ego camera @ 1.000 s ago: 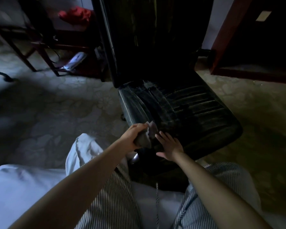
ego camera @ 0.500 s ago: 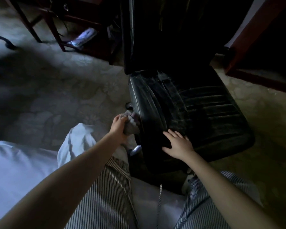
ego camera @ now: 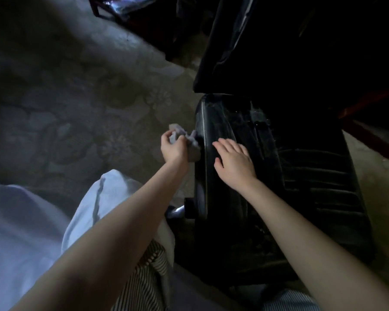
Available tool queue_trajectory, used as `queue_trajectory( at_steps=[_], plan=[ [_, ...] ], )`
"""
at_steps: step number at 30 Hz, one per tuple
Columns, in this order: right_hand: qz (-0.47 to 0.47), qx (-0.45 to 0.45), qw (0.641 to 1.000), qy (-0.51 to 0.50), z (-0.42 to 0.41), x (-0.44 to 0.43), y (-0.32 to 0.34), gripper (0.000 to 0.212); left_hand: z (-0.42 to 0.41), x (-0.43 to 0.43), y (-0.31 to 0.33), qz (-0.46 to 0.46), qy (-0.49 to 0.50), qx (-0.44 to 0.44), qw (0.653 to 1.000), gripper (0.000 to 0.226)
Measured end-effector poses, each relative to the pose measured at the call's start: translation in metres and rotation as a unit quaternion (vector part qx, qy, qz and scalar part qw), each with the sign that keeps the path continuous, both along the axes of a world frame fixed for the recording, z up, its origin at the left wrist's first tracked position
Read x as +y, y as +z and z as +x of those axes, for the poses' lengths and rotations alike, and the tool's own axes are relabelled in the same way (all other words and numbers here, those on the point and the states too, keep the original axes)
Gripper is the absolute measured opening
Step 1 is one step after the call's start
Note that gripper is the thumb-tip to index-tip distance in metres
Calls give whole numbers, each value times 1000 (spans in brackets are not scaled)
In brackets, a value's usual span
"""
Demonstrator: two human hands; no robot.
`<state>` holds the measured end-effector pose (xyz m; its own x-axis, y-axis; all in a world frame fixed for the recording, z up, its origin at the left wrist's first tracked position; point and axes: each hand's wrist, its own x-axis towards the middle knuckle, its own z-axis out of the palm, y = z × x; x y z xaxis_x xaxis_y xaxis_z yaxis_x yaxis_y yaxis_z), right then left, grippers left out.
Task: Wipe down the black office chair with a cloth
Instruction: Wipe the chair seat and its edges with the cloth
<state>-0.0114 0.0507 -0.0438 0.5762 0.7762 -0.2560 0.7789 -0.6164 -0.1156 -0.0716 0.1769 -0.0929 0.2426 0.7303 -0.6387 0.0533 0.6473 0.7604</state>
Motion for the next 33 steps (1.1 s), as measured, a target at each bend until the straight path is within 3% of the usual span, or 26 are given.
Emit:
queue_trajectory(
  at_steps=[4, 7, 10, 14, 16, 19, 33],
  plan=[
    [12, -8, 1000, -10, 24, 17, -18, 52, 22, 18, -8, 107, -13, 59, 992, 61],
    [29, -21, 999, 21, 38, 25, -32, 52, 36, 52, -17, 119, 30, 77, 989, 40],
    [103, -15, 994, 26, 40, 23, -47, 55, 52, 78, -29, 156, 5, 85, 984, 26],
    [200, -34, 979, 12, 40, 16, -62, 52, 75, 75, -37, 195, -129, 18, 972, 27],
    [220, -45, 974, 9, 41, 15, -64, 50, 80, 70, -40, 126, -183, -62, 973, 19],
    [246, -59, 968, 5, 39, 14, -67, 49, 81, 72, -50, -17, -222, -196, 955, 45],
    [266, -96, 959, -2, 42, 22, -72, 49, 61, 36, -36, 147, -250, -161, 943, 30]
  ],
)
